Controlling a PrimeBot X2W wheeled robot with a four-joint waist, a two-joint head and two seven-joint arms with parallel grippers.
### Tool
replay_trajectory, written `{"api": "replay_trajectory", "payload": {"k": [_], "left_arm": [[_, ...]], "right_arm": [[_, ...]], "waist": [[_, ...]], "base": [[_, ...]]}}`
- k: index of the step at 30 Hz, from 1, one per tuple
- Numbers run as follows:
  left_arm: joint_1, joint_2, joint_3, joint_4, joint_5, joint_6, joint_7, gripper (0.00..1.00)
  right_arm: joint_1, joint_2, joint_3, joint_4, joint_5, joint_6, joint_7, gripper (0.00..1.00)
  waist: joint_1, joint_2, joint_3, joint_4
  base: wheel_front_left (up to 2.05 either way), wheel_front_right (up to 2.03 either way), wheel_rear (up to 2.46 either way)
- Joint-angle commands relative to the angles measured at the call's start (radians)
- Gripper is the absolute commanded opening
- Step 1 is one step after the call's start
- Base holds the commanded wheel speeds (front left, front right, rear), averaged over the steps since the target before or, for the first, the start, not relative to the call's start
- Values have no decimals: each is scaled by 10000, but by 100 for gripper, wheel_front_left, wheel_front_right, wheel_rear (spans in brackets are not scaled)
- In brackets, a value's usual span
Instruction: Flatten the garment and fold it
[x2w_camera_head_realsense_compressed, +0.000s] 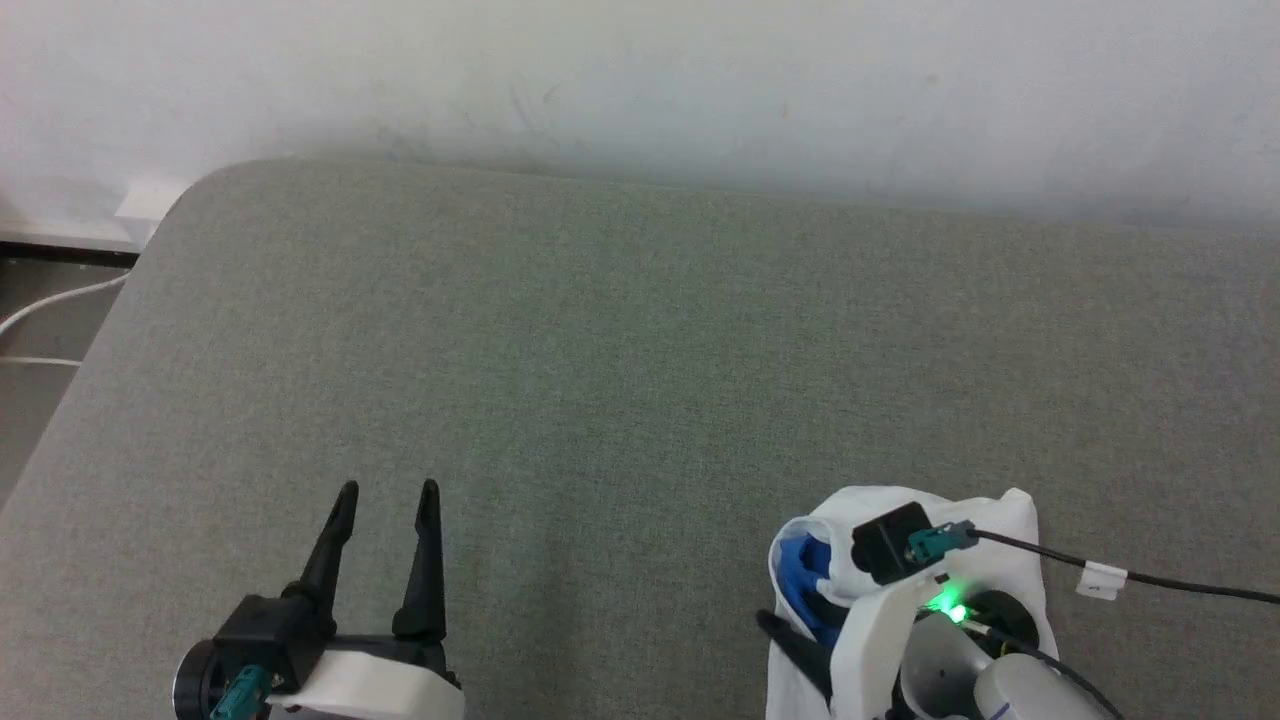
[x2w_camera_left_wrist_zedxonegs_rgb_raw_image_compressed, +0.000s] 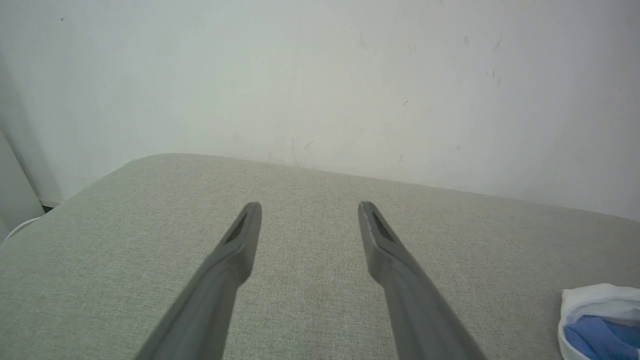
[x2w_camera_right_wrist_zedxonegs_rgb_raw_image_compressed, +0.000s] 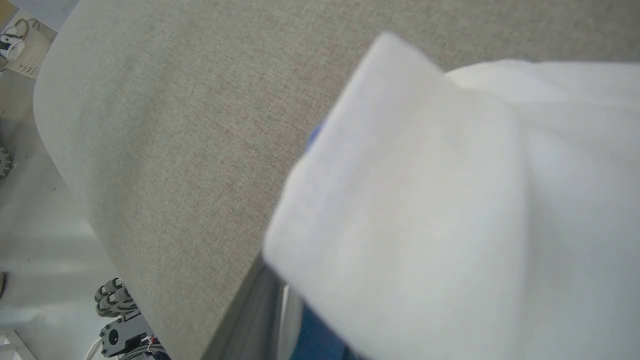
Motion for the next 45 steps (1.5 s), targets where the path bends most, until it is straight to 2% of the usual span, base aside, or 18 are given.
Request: {"api": "replay_trajectory", "payload": {"k": [1,8,13,16,19,24,27,32,36,41,45], "left_arm": [[-157,-23,-5,56,-20,41,-47,100],[42,-24,209,97,69,-30,-47,100],[242,-24,307,5,93,-103,-47,100],[273,-24,318,-102,56,-147,-47,100],[230,-24,278,-233,51,-166,-47,100],[186,-24,165,-444,51,-151,-47,100],[188,-24,149,-536,54,-118,-47,100],[211,-24,66,-752,74,-87,-47,100],[270,-24,-20,-868,104,-37,-47,100],[371,-24,-59,-939,187,15,-47,100],[351,-24,-99,-908,202,39,-47,100]], "right_arm": [[-184,-34,234,61,129,-13,-176,100],[-510,-696,961,-1160,1109,-13,-720,100],[-734,-1385,381,-2459,1414,-13,-1003,100],[-945,-1940,-253,-3111,890,-13,-1423,100],[-1057,-2481,-1020,-3488,-149,-13,-2151,100],[-672,-2892,-2339,-3530,-2010,-13,-3569,100],[-285,-2747,-2928,-3513,-2568,-13,-4126,100],[996,-1834,-4511,-3645,-3265,-13,-5408,100],[1954,-917,-5357,-3788,-3490,-13,-6057,100],[2789,22,-5619,-4043,-3827,-13,-6347,100],[3083,355,-5570,-4115,-4071,-13,-6421,100]], "waist": [[-1,0,-140,-108],[-1,0,-792,-555],[-1,0,-1212,-926],[-1,0,-1295,-1114],[-1,0,-1241,-1265],[-1,0,-1073,-1487],[-1,0,-994,-1551],[-1,0,-807,-1625],[-1,0,-732,-1630],[-1,0,-701,-1594],[-1,0,-656,-1560]], "base": [[0,0,0],[0,0,0],[0,0,0],[0,0,0],[0,0,0],[0,0,0],[0,0,0],[0,0,0],[0,0,0],[0,0,0],[0,0,0]]}}
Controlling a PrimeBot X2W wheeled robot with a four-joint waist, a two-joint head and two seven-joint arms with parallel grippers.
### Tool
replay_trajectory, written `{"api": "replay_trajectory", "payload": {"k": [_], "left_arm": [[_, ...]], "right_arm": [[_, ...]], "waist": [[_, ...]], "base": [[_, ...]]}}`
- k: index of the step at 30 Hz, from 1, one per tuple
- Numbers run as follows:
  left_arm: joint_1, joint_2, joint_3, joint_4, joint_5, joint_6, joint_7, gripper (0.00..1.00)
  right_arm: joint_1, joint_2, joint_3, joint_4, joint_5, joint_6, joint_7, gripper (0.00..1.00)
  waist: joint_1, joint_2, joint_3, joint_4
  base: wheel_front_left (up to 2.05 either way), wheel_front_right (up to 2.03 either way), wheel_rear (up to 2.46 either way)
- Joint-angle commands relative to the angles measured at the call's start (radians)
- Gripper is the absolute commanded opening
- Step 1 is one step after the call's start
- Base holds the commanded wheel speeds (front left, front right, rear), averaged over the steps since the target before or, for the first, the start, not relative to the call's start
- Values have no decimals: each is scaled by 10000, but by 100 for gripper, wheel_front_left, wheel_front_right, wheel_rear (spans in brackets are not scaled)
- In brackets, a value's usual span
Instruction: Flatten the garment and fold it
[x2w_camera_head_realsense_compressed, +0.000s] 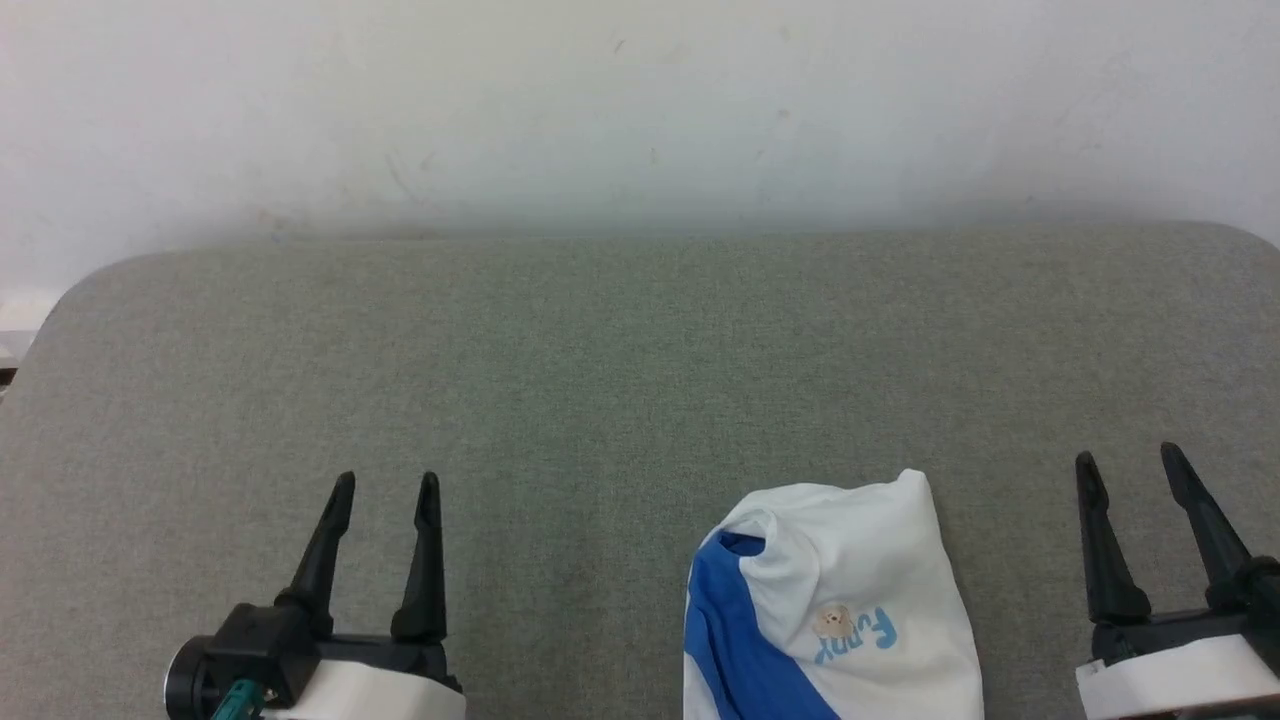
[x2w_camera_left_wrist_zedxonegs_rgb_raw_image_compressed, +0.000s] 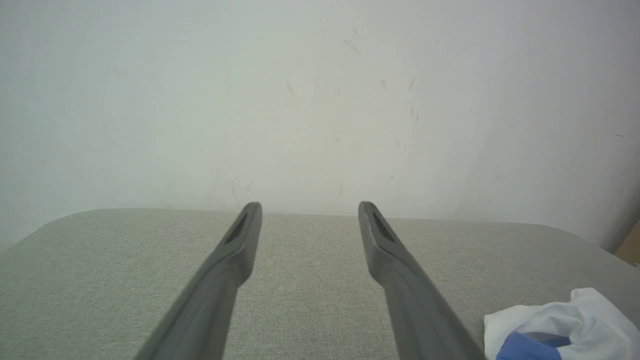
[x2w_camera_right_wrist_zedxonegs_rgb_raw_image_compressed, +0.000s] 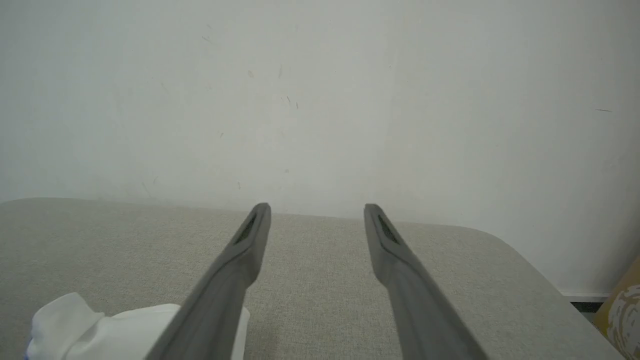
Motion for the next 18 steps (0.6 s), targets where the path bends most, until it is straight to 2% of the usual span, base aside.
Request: {"api": "replay_trajectory", "payload": {"k": [1,4,8,14,18], "left_arm": [[-2,-16,-41,-7,88,38,-47,100],[-122,-16,-115,34,150,20,-47,100],[-231,-16,-156,124,198,-11,-47,100],[-400,-16,-238,337,207,-42,-47,100],[-569,-16,-329,438,212,-46,-47,100]], "right_arm": [[88,47,26,-65,-66,-19,-58,100],[121,9,108,-95,-50,-19,207,100],[188,-549,492,-41,319,-19,1783,100],[65,-1766,1723,-415,2461,-19,4849,100],[-207,-2135,2091,-242,3788,-19,6512,100]], "waist": [[0,2,47,34],[0,2,160,104],[0,2,361,195],[0,2,820,363],[0,2,1146,520]], "base": [[0,0,0],[0,0,0],[0,0,0],[0,0,0],[0,0,0]]}}
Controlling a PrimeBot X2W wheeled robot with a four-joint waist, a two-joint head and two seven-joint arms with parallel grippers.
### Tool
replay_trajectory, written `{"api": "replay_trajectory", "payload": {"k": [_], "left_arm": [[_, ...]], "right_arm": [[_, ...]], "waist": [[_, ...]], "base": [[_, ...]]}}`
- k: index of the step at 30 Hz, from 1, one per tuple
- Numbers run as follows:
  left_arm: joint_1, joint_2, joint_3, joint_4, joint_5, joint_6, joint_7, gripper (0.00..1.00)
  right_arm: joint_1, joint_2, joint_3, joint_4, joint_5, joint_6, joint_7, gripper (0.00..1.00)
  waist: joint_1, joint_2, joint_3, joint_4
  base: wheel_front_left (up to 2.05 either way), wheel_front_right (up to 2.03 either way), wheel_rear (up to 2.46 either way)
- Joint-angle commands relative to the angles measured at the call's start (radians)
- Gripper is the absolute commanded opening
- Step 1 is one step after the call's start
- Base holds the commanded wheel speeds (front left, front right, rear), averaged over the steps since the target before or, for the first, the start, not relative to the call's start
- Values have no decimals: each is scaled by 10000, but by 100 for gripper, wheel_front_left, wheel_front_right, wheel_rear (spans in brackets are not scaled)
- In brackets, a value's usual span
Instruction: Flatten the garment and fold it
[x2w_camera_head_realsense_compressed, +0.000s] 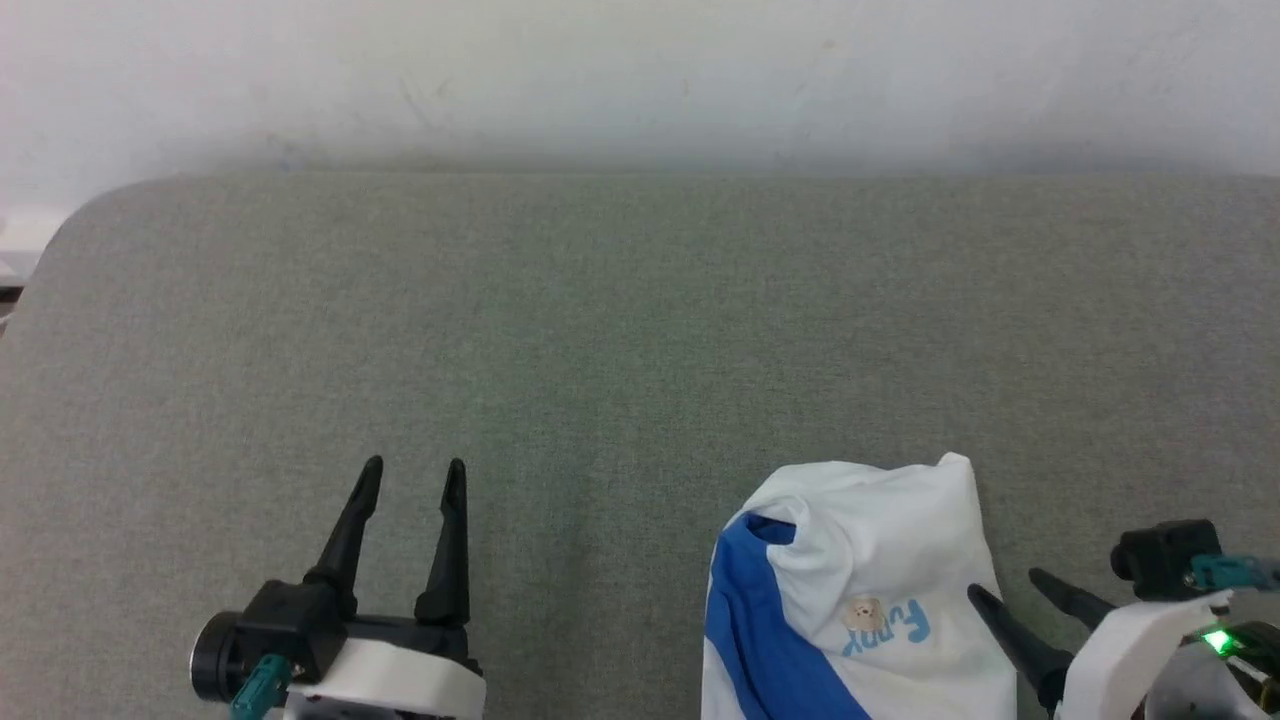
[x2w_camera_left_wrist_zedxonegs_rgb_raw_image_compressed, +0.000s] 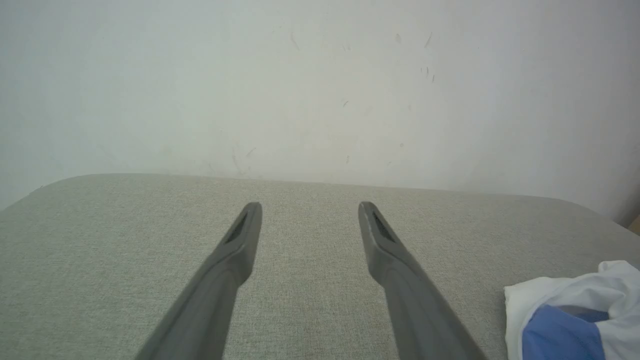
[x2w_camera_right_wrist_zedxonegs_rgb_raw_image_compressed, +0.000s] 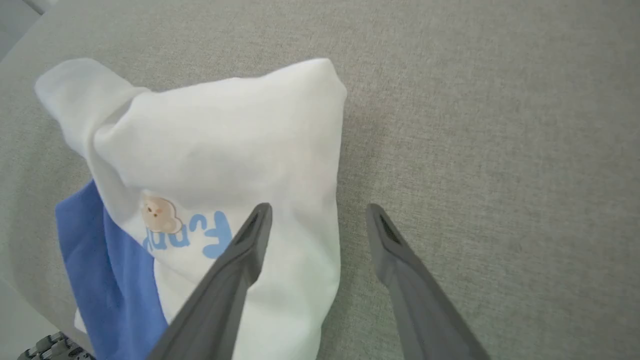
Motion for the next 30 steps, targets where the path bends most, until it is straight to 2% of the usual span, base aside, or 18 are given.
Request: {"api": "replay_trajectory", "payload": {"k": [1,7,12,13,14,15,19,23,30], "left_arm": [[-226,-14,-52,38,134,-40,-47,100],[-592,-14,-232,164,138,-28,-47,100],[-678,-14,-262,221,124,-24,-47,100],[-682,-14,-271,236,124,-21,-47,100],[-675,-14,-275,257,126,-14,-47,100],[-664,-14,-279,278,128,-15,-47,100],[-619,-14,-248,296,165,-61,-47,100],[-576,-15,-307,249,230,-146,-47,100],[-948,-15,-1004,71,242,-211,-47,100]], "right_arm": [[-249,-19,9,159,198,-19,323,100],[-808,62,317,1189,602,-19,1559,100],[-1179,223,926,1885,726,-19,1708,100],[-1230,212,1079,2008,708,-19,1682,56],[-1285,192,1200,2126,659,-19,1606,19],[-1346,158,1334,2214,591,-19,1489,0],[-1728,-18,1594,2382,336,-19,692,0],[-2229,-484,1792,2259,-178,-19,299,0],[-3363,-1978,2422,1663,-1028,-19,830,0]], "waist": [[0,1,295,195],[0,1,728,550],[0,1,821,675],[0,1,808,681],[0,1,771,674],[0,1,722,653],[0,1,411,386],[0,1,108,-150],[0,1,398,-1489]], "base": [[0,0,0],[0,0,0],[0,0,0],[0,0,0],[0,0,0],[0,0,0],[0,0,0],[0,0,0],[0,0,0]]}}
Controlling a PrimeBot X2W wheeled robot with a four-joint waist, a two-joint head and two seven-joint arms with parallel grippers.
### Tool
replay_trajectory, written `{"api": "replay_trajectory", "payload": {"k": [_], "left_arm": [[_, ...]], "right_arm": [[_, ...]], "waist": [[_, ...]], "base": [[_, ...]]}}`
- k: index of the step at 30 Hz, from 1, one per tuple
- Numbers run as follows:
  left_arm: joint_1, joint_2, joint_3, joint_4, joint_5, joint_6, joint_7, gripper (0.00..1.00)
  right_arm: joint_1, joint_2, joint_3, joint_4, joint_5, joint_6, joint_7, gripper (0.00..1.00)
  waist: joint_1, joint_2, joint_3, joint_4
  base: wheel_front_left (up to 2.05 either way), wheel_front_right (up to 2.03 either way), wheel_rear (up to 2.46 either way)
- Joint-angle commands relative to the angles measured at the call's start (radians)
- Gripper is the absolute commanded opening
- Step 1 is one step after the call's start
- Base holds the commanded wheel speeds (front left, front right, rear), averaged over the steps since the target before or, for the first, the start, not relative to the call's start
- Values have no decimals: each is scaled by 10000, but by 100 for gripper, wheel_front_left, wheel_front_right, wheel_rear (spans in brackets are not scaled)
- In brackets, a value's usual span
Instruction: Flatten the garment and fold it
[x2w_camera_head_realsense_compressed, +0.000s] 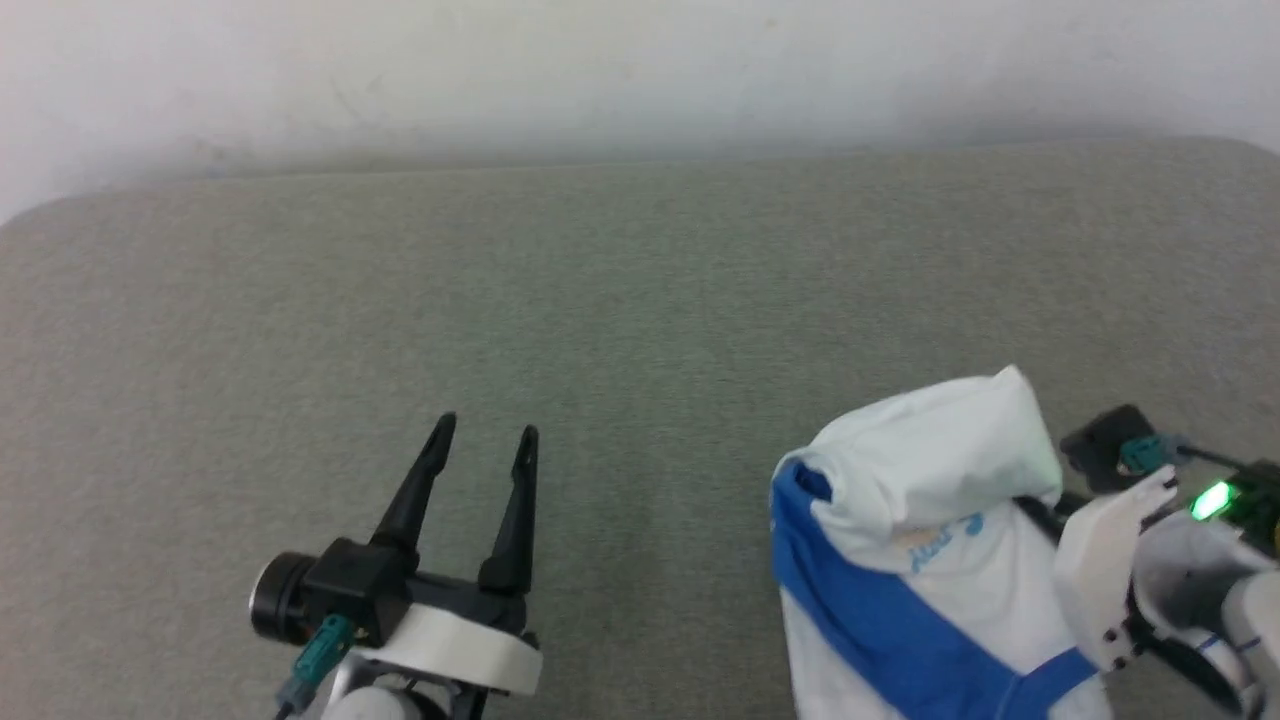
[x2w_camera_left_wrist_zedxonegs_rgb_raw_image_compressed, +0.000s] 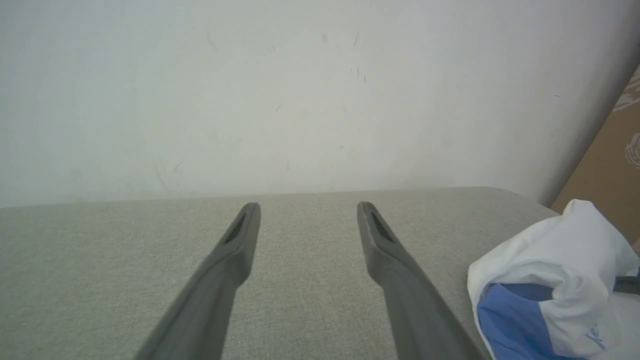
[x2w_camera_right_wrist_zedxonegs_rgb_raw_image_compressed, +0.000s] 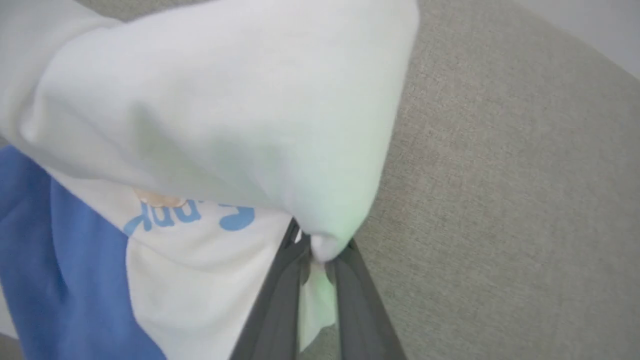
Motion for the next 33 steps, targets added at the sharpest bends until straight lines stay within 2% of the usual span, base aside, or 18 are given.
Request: {"api": "replay_trajectory", "payload": {"k": [1,5,9,10,15,18,22,33], "left_arm": [[-361,-13,-177,-95,81,-27,-46,100],[-975,-13,-628,-153,130,35,-46,100],[-1675,-13,-979,-151,268,58,-46,100],[-1675,-13,-979,-151,268,58,-46,100],[-2487,-13,-1167,-102,532,12,-46,100],[-2860,37,-1190,-79,681,-31,-46,100],[-3180,116,-1220,-71,807,-74,-46,100],[-3442,200,-1237,-264,995,-92,-46,100]], "right_arm": [[-416,-411,91,-115,-122,-21,142,0],[-1212,-1439,239,-68,-148,-21,349,0],[-1785,-2255,58,455,-86,-21,110,0],[-1785,-2255,58,455,-86,-21,110,0],[-2243,-3033,-223,1694,-226,-21,-620,0],[-2552,-3479,-430,2581,-482,-21,-1398,0],[-2984,-3658,-877,3974,-753,-21,-2382,0],[-4025,-3265,-1632,6815,-1776,-21,-4197,0]], "waist": [[0,1,294,-1019],[0,1,1055,-1624],[0,1,1975,-1936],[0,1,1975,-1936],[0,1,2983,-1946],[0,1,3584,-1861],[0,1,4063,-1686],[0,1,4768,-1337]], "base": [[0,0,0],[0,0,0],[0,0,0],[0,0,0],[0,0,0],[0,0,0],[0,0,0],[0,0,0]]}}
